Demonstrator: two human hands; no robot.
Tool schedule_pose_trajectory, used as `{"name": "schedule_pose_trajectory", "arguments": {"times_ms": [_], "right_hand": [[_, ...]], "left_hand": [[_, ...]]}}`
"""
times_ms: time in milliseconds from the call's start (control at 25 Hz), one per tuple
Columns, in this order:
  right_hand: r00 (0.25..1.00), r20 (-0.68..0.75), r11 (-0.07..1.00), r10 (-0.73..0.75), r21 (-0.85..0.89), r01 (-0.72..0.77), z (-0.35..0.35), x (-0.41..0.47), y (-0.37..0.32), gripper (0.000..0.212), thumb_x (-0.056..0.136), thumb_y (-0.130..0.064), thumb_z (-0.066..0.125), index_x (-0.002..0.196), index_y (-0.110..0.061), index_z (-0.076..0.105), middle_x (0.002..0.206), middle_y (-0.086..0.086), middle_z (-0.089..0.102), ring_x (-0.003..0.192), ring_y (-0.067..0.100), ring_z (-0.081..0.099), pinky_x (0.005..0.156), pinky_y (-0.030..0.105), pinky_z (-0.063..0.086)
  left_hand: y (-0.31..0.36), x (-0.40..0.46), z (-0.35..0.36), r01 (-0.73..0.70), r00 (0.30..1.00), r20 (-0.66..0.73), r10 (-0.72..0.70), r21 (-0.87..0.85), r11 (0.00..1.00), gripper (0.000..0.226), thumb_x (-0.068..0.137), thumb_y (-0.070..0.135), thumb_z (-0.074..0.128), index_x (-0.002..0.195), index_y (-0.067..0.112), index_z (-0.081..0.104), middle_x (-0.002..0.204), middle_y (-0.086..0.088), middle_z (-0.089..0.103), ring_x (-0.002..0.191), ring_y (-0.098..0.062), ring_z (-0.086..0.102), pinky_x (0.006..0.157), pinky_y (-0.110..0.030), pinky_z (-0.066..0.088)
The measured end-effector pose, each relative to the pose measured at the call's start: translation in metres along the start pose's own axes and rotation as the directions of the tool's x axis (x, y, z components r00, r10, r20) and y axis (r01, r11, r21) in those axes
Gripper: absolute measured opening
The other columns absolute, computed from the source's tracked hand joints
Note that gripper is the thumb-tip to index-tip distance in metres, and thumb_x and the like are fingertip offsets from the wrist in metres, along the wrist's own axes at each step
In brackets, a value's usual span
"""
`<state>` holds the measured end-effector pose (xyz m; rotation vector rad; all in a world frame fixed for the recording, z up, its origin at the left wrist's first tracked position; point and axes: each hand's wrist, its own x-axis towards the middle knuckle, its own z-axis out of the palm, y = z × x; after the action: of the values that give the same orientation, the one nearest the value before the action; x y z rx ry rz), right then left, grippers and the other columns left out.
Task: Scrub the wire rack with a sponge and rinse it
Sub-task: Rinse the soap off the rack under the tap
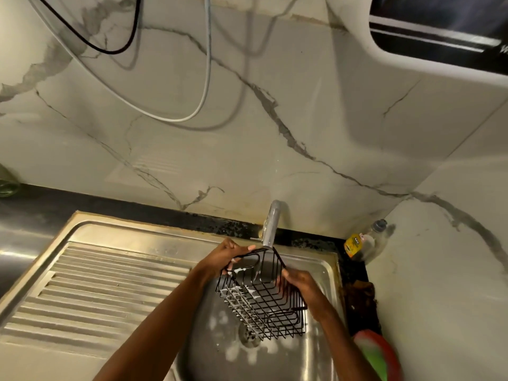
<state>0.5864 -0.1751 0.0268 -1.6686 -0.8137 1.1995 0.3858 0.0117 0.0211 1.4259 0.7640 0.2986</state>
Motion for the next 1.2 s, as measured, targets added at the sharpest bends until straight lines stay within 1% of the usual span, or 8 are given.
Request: {"name": "schedule_pose_trajectory", "arguments": {"times_ms": [160, 280, 480, 600, 760, 880, 1040, 1200], "right_hand": [[0.972, -0.232, 0.999, 0.039, -0.01, -0.042, -0.005, -0.02, -0.004, 0.061, 0.08, -0.064, 0.064, 0.067, -0.004, 0.068, 0.059, 0.018, 0.063, 0.042, 0.022, 0.058, 0.043, 0.029, 0.044], [0.927, -0.371, 0.994, 0.052, -0.067, -0.082, -0.009, -0.044, -0.004, 0.057, 0.083, -0.055, 0.068, 0.055, -0.005, 0.063, 0.044, 0.015, 0.053, 0.033, 0.025, 0.048, 0.04, 0.027, 0.038], [0.82, -0.571, 0.82, -0.033, -0.484, -0.304, -0.002, -0.057, -0.002, 0.069, 0.079, -0.079, 0.055, 0.05, -0.016, 0.058, 0.046, 0.0, 0.059, 0.04, 0.017, 0.059, 0.047, 0.029, 0.047], [0.751, -0.656, 0.797, -0.072, -0.491, -0.352, 0.004, -0.056, -0.016, 0.066, 0.08, -0.077, 0.053, 0.052, -0.017, 0.061, 0.047, -0.005, 0.058, 0.046, 0.014, 0.06, 0.051, 0.028, 0.047], [0.691, -0.72, 0.825, -0.065, -0.429, -0.369, -0.001, -0.05, -0.021, 0.073, 0.077, -0.086, 0.047, 0.051, -0.019, 0.059, 0.048, -0.003, 0.06, 0.045, 0.015, 0.062, 0.05, 0.032, 0.052], [0.666, -0.745, 0.796, -0.046, -0.43, -0.426, -0.007, -0.045, -0.016, 0.083, 0.069, -0.098, 0.033, 0.051, -0.021, 0.06, 0.05, -0.004, 0.061, 0.046, 0.015, 0.064, 0.051, 0.036, 0.056], [0.692, -0.718, 0.751, -0.072, -0.495, -0.436, -0.001, -0.053, -0.023, 0.08, 0.072, -0.092, 0.038, 0.053, -0.017, 0.059, 0.051, -0.006, 0.06, 0.049, 0.014, 0.062, 0.051, 0.027, 0.048], [0.719, -0.688, 0.665, -0.093, -0.581, -0.47, 0.011, -0.056, -0.026, 0.074, 0.075, -0.088, 0.044, 0.065, -0.017, 0.063, 0.061, -0.007, 0.063, 0.058, 0.012, 0.06, 0.049, 0.024, 0.037]], "left_hand": [[-0.002, 0.012, 0.023, 0.1, 0.995, -0.003, -0.1, 0.071, 0.992, 0.06, 0.091, 0.065, 0.063, 0.083, 0.007, 0.074, 0.069, -0.001, 0.062, 0.06, -0.012, 0.052, 0.061, -0.027, 0.042], [-0.011, 0.024, 0.035, 0.115, 0.988, 0.098, -0.121, 0.067, 0.991, 0.061, 0.089, 0.071, 0.059, 0.103, 0.015, 0.078, 0.094, 0.001, 0.075, 0.091, -0.016, 0.068, 0.093, -0.041, 0.054], [-0.012, 0.045, 0.077, 0.192, 0.96, 0.177, -0.215, 0.139, 0.971, 0.044, 0.104, 0.043, 0.05, 0.109, 0.008, 0.076, 0.11, -0.01, 0.074, 0.105, -0.027, 0.069, 0.104, -0.051, 0.052], [-0.042, 0.094, 0.095, 0.284, 0.942, 0.182, -0.281, 0.01, 0.959, 0.065, 0.084, 0.076, 0.062, 0.11, 0.019, 0.079, 0.116, -0.005, 0.077, 0.113, -0.024, 0.072, 0.103, -0.047, 0.054], [0.011, 0.088, 0.086, 0.328, 0.924, -0.003, -0.382, -0.504, 0.799, 0.033, 0.105, 0.031, 0.057, 0.101, 0.001, 0.07, 0.089, -0.016, 0.078, 0.073, -0.024, 0.078, 0.063, -0.032, 0.064], [0.039, 0.082, 0.09, 0.36, 0.901, -0.043, -0.431, -0.481, 0.8, 0.032, 0.111, 0.019, 0.036, 0.086, 0.016, 0.056, 0.053, 0.007, 0.066, 0.038, -0.002, 0.059, 0.035, -0.015, 0.044], [0.043, 0.057, 0.101, 0.434, 0.882, -0.044, -0.469, -0.311, 0.845, 0.036, 0.108, 0.0, 0.036, 0.079, 0.018, 0.048, 0.073, 0.003, 0.052, 0.038, 0.003, 0.055, 0.041, -0.01, 0.043], [0.017, 0.058, 0.101, 0.487, 0.837, -0.2, -0.51, -0.157, 0.859, 0.005, 0.097, 0.006, 0.061, 0.093, 0.005, 0.059, 0.091, -0.012, 0.061, 0.084, -0.021, 0.063, 0.074, -0.025, 0.058]]}}
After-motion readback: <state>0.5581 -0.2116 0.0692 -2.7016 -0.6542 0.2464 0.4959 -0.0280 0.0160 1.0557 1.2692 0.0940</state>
